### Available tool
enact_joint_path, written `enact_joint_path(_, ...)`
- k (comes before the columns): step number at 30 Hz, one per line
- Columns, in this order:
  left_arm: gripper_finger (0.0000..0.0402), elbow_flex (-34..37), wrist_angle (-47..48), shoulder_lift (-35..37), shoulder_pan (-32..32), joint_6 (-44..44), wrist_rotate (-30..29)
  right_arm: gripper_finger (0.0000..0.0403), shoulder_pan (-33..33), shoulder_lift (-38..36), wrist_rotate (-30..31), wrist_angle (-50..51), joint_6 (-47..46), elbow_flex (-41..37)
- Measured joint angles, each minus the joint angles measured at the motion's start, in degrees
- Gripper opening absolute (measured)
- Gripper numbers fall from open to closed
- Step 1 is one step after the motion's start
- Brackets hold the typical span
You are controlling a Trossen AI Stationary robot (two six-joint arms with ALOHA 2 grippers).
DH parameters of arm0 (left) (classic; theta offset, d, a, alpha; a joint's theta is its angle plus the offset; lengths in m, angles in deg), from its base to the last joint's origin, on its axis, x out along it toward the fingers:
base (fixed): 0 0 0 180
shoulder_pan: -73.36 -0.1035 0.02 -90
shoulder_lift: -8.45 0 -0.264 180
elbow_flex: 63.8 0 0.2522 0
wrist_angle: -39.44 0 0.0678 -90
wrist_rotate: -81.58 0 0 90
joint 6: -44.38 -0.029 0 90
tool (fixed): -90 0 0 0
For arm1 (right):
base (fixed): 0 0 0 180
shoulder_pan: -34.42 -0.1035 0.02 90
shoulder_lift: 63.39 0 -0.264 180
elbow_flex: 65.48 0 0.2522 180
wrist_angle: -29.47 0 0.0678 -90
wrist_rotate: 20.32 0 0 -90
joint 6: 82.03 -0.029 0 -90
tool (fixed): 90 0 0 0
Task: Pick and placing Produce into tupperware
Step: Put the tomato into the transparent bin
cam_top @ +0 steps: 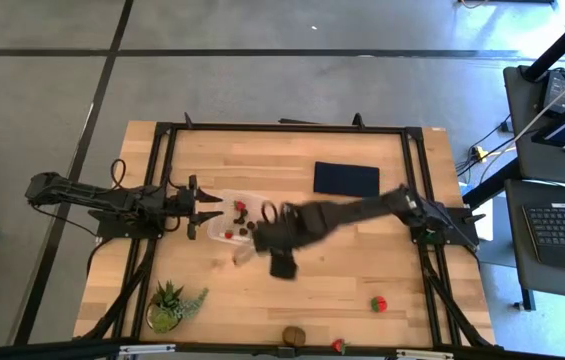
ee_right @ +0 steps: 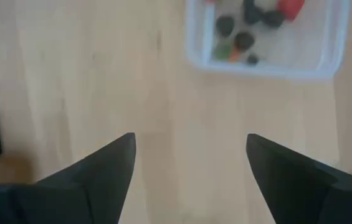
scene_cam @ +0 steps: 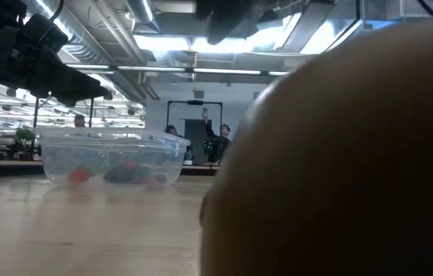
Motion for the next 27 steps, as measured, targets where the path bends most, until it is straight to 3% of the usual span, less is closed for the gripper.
enact_joint_path(3,0.0164,0.00,0.00,-0.01,0.00,0.31,0.00,0.0306,-5.75,-0.24,3.72,3.74,-5.69,-0.30)
enact_joint_path(10,0.0163,0.01,0.07,-0.02,0.00,0.28,0.00,0.0306,-18.60,-0.39,3.93,5.75,-18.51,-0.62)
enact_joint_path(16,0.0170,0.00,0.07,-0.02,0.00,0.26,0.00,0.0306,-26.31,-0.50,4.32,12.91,-41.95,-1.17)
enact_joint_path(27,0.0161,0.01,0.00,-0.01,0.00,0.26,0.00,0.0306,-33.62,-3.71,6.61,12.59,-54.88,-13.53)
